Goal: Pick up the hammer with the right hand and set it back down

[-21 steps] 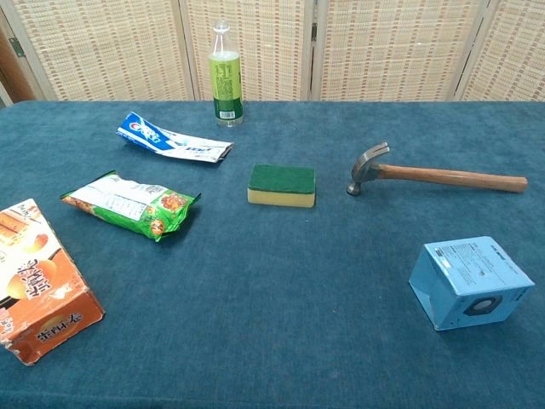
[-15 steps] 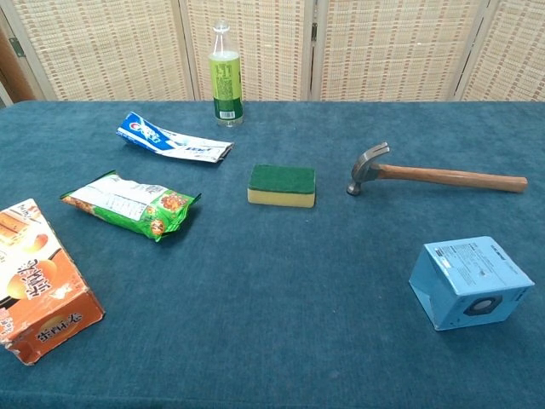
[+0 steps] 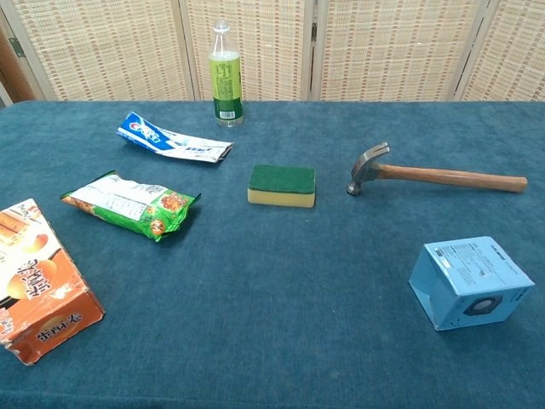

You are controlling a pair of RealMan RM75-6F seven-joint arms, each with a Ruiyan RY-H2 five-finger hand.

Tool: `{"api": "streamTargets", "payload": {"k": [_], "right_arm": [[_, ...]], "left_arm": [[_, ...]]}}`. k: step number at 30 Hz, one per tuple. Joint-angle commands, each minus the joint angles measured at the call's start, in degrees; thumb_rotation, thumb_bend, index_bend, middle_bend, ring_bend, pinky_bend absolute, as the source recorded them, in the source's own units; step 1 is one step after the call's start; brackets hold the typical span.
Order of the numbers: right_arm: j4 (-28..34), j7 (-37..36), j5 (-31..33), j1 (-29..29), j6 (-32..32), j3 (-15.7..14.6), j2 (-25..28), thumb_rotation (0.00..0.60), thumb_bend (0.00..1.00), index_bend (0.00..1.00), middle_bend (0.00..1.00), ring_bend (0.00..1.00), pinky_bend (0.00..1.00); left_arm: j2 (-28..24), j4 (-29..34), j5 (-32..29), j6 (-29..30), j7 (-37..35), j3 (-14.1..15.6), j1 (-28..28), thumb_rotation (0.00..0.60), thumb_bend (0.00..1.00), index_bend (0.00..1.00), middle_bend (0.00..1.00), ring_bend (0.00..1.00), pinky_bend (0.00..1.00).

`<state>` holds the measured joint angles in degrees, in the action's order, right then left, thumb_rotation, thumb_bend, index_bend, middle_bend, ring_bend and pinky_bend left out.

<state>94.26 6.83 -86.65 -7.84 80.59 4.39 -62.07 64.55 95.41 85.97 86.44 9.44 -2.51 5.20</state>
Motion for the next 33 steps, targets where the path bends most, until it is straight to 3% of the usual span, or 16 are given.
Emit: {"api": "streamTargets", "payload": {"k": [1,8,15,24,33], "right_arm": [[1.43,1.27,0.68,-2.39,-3.16,0.96,0.77,0.6,0.21,0.28,0.33,0.24,0.33],[3.32,3.74,4.37,-9.13,-11.89,3.89,0.61,0.6,0.21,0.28,0.33,0.22,0.33],[1.06,5.1,11.51,-17.1,-23.12,6.71,-1.88,0.6,0.21,0.28,0.33,0.21,0.33],[-8.15,6.42,18.56,-26.17,-32.37,8.9,-9.75,0.6,0.21,0.28,0.33,0.2,0.33],[-19.42,5.96,22.62,-32.41,-37.87,9.45,-17.47,0.6,0.23,0.28,0.31,0.17,0.25]], "left_arm": [[0.09,-0.09,0.14,0.2,-0.26,0.06,-0.13,0.6,0.35,0.0,0.0,0.0,0.0],[0.05,-0.44,0.25,0.92,-0.82,0.27,-0.74,0.6,0.35,0.0,0.0,0.0,0.0],[-0.03,-0.48,0.39,1.24,-1.02,0.36,-1.03,0.6,0.35,0.0,0.0,0.0,0.0],[0.01,-0.77,0.4,1.59,-1.55,0.52,-1.51,0.6,0.35,0.0,0.0,0.0,0.0],[0.16,-1.11,-0.06,2.13,-2.12,0.67,-2.31,0.6,0.35,0.0,0.0,0.0,0.0]]}}
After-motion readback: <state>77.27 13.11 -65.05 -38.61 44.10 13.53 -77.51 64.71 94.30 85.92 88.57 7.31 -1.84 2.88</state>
